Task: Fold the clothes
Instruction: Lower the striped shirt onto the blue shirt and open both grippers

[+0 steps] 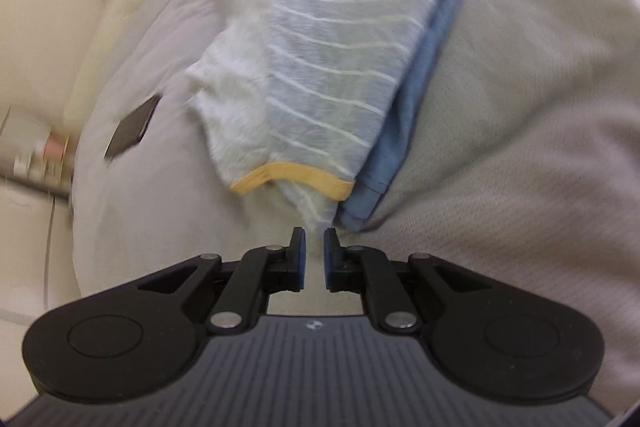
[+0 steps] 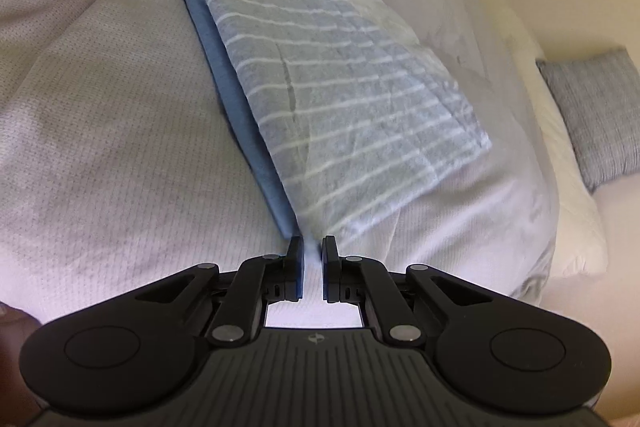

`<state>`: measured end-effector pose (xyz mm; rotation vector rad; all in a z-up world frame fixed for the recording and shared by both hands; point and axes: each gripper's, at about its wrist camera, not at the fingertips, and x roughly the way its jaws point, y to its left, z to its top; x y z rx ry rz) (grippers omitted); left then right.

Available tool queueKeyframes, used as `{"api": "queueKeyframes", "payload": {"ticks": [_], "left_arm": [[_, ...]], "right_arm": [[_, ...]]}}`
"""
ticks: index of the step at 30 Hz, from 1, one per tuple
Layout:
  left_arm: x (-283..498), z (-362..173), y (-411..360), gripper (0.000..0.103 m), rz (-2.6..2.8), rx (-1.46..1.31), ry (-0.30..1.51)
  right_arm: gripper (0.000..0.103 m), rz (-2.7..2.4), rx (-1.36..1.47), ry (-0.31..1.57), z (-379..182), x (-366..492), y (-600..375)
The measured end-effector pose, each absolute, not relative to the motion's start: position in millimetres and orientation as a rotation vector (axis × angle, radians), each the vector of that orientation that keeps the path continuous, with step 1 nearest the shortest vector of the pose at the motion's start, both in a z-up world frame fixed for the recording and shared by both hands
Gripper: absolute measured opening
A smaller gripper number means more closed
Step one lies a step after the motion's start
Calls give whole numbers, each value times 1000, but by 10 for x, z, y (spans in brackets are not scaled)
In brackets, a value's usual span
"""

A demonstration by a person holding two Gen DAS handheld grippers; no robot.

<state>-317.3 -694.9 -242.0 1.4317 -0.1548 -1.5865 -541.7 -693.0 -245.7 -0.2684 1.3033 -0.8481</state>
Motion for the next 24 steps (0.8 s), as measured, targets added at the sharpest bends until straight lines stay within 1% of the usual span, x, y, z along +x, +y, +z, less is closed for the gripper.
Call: {"api": "queueKeyframes", "payload": {"ticks": [3, 6, 9, 11, 15, 19, 23, 24], "left_arm": [[-3257, -2261, -6945, 9, -1588, 1330, -74], [-3379, -2164, -7006, 9, -1616, 1249, -23], [-3524, -2183, -7149, 10, -1656, 1220, 14], [-3601, -2234, -7227, 12, -1672, 1218, 26], [-3620, -2398, -7319, 12, -1670, 1246, 76], [-3586, -2461, -7313, 12, -1655, 1250, 116], [-3588, -2431, -7338, 12, -1641, 1237, 161], [-3588, -2422, -7350, 12, -1637, 1234, 175]], "right_arm": [[4, -901, -195, 1290, -2363, -5496, -6869], [4, -964, -127, 1214, -2168, -5498, -6837], [4, -994, -62, 1125, -2027, -5400, -6902], [5, -993, -19, 1083, -2023, -5280, -7016], [5, -990, 90, 995, -2108, -5069, -7274], [5, -975, 208, 993, -2218, -4984, -7446], [5, -961, 241, 1008, -2249, -5023, -7401], [6, -958, 245, 1011, -2247, -5027, -7401]]}}
